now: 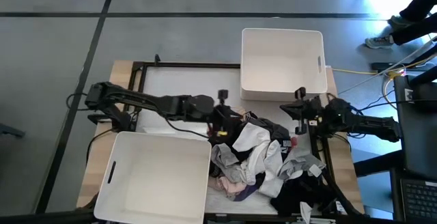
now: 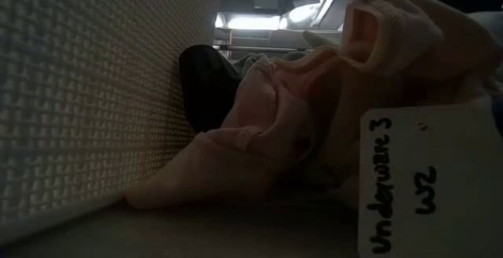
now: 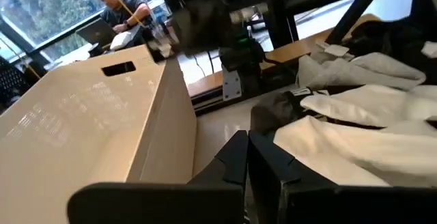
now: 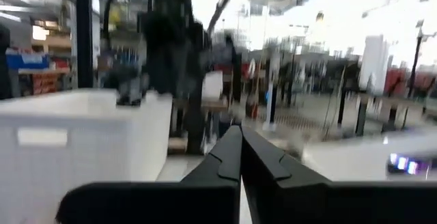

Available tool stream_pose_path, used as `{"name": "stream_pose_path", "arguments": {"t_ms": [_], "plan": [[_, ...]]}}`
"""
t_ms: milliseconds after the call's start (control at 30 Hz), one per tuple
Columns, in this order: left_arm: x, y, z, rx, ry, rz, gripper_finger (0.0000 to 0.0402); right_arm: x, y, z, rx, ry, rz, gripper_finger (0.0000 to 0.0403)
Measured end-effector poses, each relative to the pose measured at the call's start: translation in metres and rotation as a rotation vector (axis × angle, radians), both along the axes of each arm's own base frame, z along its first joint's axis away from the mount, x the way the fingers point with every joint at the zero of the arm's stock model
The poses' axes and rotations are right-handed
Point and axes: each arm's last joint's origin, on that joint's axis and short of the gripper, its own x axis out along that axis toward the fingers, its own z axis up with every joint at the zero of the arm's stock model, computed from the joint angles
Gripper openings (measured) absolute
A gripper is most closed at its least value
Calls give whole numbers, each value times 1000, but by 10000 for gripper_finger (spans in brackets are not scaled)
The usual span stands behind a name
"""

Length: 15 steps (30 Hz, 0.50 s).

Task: Sort clothes
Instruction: Put the white underwear into the top white laundry bin

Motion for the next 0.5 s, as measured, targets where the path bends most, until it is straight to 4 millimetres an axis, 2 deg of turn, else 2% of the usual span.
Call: {"name": "stream_pose_path", "arguments": {"t_ms": [267, 433, 500], "plan": [[36, -5, -25, -6, 27, -30, 4, -11, 1, 33, -114, -203, -37, 10], [54, -7, -21, -9, 21, -36, 4, -13, 2, 46, -170, -256, -33, 10], [60, -7, -18, -5, 72, -36, 4, -11, 2, 49, -192, -256, -34, 10]]}}
